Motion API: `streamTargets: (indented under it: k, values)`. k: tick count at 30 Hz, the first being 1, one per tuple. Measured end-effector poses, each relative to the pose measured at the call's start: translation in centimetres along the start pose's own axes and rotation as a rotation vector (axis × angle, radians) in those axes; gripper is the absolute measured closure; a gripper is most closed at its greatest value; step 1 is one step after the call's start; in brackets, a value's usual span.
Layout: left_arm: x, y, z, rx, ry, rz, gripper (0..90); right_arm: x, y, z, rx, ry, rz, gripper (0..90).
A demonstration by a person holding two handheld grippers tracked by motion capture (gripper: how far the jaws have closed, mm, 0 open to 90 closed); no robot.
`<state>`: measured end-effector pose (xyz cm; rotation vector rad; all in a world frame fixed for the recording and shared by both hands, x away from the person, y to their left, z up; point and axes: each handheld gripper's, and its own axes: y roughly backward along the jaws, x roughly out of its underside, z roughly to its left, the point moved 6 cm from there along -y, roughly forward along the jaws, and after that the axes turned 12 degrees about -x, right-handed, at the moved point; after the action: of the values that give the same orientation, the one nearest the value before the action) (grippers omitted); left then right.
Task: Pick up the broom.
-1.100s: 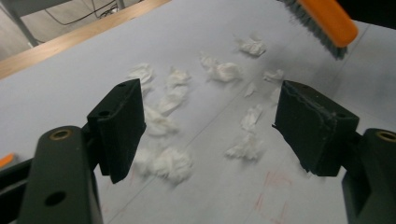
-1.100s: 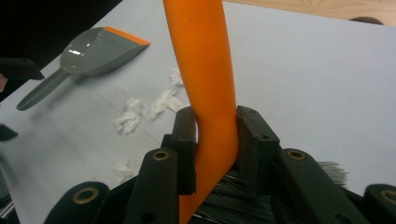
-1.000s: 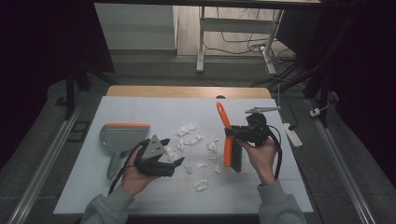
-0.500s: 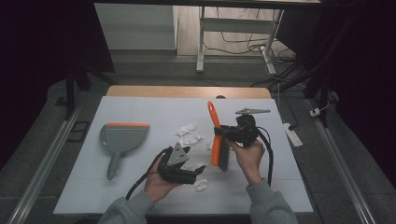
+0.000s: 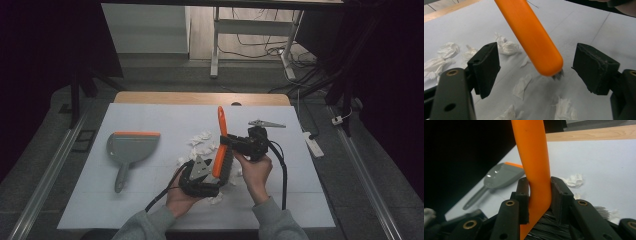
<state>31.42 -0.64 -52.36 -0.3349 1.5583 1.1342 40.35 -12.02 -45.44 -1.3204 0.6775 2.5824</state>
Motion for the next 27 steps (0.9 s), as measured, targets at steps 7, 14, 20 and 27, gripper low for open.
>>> streamTargets:
  k: [7, 14, 20, 27]
  values:
    - [0.4, -0.8, 0.3, -0.047, 0.045, -0.044, 31.5, 0.3, -0.2, 0.2, -0.019, -0.042, -0.058, 69.3]
    - [0.3, -0.9, 1.0, -0.013, 0.093, -0.072, 59.1, 0.3, 0.0, 0.3, -0.044, -0.064, -0.105, 69.2]
    - [0.4, -0.8, 2.2, 0.014, 0.134, -0.041, 76.5, 0.2, 0.2, 0.2, -0.077, -0.095, -0.132, 69.0]
    - [0.0, -0.1, 3.6, 0.031, 0.106, -0.014, 77.8, 0.1, 0.3, 0.8, -0.084, -0.081, -0.149, 68.8]
